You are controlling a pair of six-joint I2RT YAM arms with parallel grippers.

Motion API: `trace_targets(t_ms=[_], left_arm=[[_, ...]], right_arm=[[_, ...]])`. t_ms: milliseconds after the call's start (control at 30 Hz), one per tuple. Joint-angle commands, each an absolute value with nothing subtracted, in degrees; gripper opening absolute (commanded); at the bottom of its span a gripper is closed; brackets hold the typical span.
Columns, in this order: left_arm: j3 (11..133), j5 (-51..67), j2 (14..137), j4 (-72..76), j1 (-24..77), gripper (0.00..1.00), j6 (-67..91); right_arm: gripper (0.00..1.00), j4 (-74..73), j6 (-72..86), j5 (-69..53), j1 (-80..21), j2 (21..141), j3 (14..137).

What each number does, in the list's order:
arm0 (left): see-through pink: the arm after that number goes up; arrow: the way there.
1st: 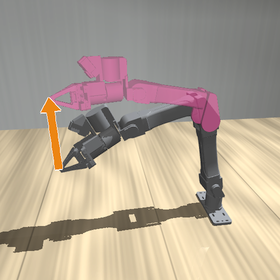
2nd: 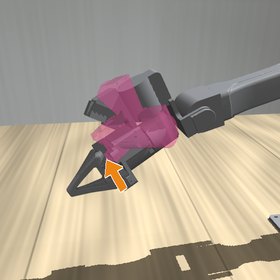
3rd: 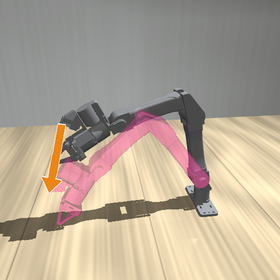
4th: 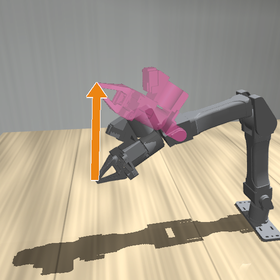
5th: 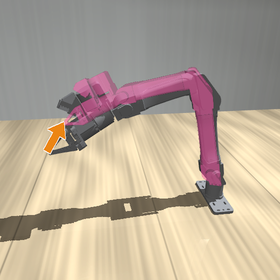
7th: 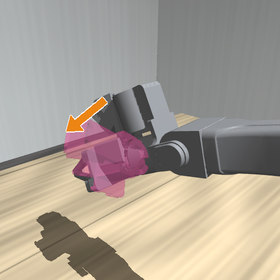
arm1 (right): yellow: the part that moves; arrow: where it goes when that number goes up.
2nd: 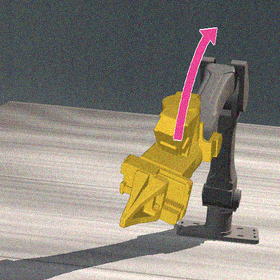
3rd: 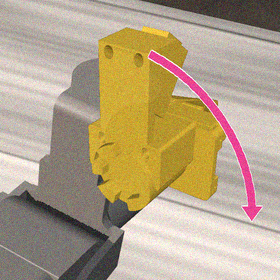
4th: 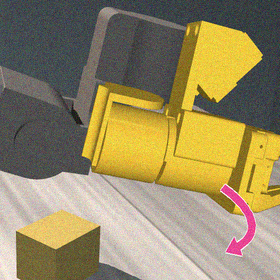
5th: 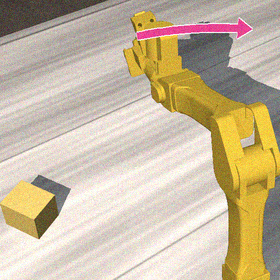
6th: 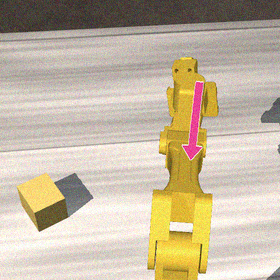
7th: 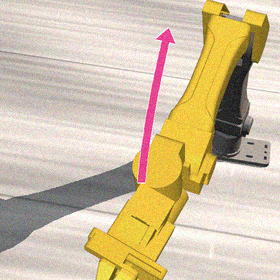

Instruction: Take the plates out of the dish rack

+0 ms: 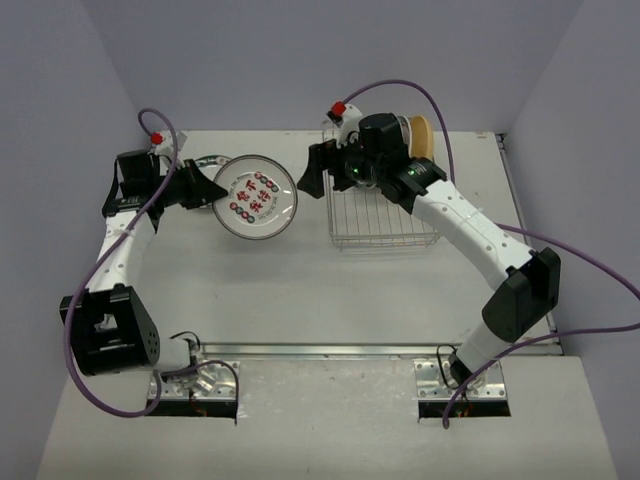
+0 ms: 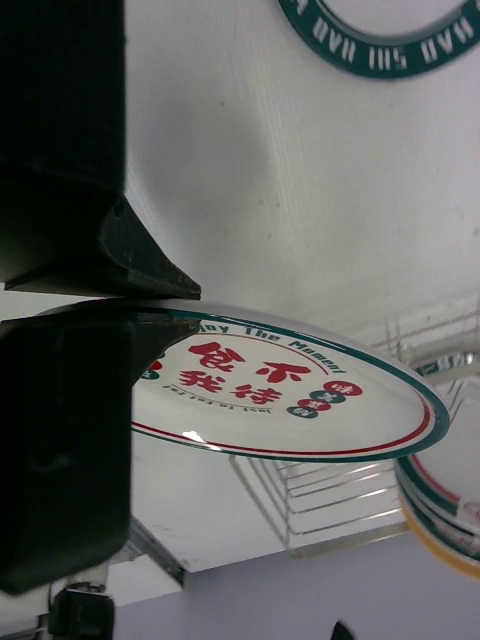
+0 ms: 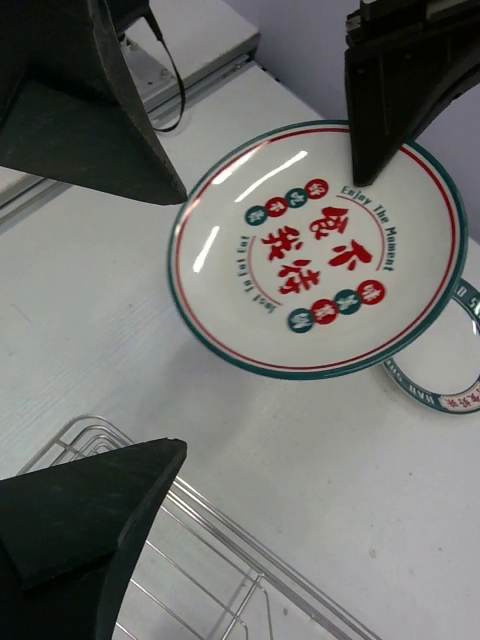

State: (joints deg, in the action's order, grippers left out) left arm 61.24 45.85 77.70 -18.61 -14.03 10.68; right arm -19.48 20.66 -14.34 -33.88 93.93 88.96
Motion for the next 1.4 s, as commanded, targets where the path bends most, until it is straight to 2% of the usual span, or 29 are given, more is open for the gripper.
trace_targets(t_ms=[0, 200, 533, 867, 1133, 1300, 1367], left_arm=[[67.58, 40.21, 82.22, -13.69, -19.32, 0.0, 14.91], [74.1, 33.94, 91.49, -12.36, -22.57, 0.0, 14.81], [83.99, 34.88, 105.53, -10.42, -25.06, 0.0, 18.85], [86.4, 32.5, 113.42, -8.42, -25.84, 0.0, 17.31], [88.29, 31.7, 118.2, -7.67, -25.98, 0.11, 16.68], [89.3, 29.74, 119.19, -8.54, -25.93, 0.29, 14.66], [89.3, 28.13, 119.28, -8.94, -25.93, 0.41, 13.93]], right_arm=[[0.99, -17.84, 20.3, -10.55, -33.34, 92.14, 88.54], [0.99, -17.84, 19.17, -10.83, -33.05, 91.49, 86.89], [0.99, -18.58, 18.15, -12.17, -32.96, 92.71, 86.96], [0.99, -19.52, 18.02, -13.27, -32.96, 94.66, 88.08], [0.99, -20.83, 18.05, -14.96, -32.96, 97.0, 90.56], [0.99, -20.83, 17.84, -14.76, -32.96, 97.39, 90.26], [0.99, -20.83, 17.84, -14.52, -32.96, 97.63, 90.34]])
